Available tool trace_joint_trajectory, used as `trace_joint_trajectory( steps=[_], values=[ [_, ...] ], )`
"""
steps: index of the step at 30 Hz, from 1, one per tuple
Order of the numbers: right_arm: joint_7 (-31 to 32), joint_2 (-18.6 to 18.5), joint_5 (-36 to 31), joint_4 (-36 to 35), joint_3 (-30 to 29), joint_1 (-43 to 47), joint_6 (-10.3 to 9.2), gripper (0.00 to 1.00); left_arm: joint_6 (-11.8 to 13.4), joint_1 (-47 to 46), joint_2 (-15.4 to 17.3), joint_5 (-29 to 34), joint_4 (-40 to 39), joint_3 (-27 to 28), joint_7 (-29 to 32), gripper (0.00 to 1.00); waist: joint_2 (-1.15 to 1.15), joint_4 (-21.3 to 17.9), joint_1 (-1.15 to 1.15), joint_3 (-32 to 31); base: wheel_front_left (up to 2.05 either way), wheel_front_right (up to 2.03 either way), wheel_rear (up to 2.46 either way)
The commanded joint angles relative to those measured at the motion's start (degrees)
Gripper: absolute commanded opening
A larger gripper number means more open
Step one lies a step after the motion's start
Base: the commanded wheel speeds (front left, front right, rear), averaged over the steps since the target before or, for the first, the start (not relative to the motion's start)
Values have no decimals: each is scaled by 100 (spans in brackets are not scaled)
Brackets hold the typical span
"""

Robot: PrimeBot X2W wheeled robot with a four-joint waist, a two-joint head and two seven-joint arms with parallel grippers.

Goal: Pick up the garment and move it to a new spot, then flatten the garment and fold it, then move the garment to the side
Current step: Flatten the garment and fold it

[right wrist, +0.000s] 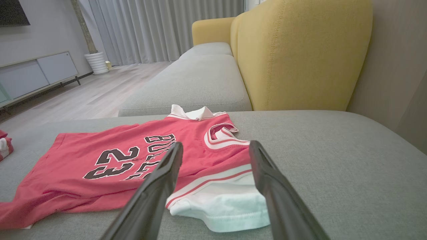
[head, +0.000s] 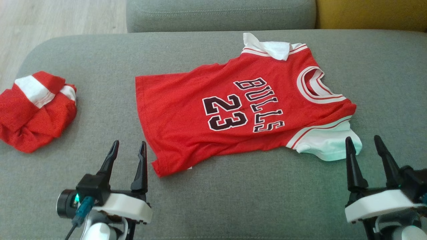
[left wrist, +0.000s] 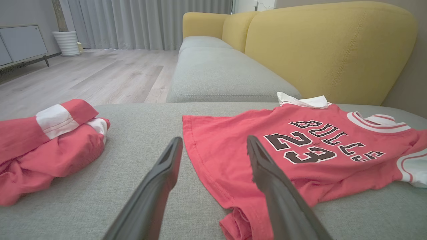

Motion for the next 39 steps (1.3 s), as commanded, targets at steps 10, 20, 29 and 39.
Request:
trace_joint_trajectory(
  steps=[10,20,29,39],
  values=[
    [73,-23,125,-462,220,45,39,100,70,-81,112,-24,-201,160,48,100,0,-30,0,-76,0,0,0],
    [57,-22,245,-447,304,15,39,100,-176,-184,83,-257,-79,-35,320,100,0,13,0,23,0,0,0],
    [33,-22,300,-378,374,-154,39,100,-605,-540,-24,-892,814,-208,1135,100,0,-114,0,285,0,0,0],
    [-25,-22,385,-310,300,-221,39,100,-885,-799,-3,-1262,960,-387,998,0,0,-131,0,371,0,0,0]
  ],
)
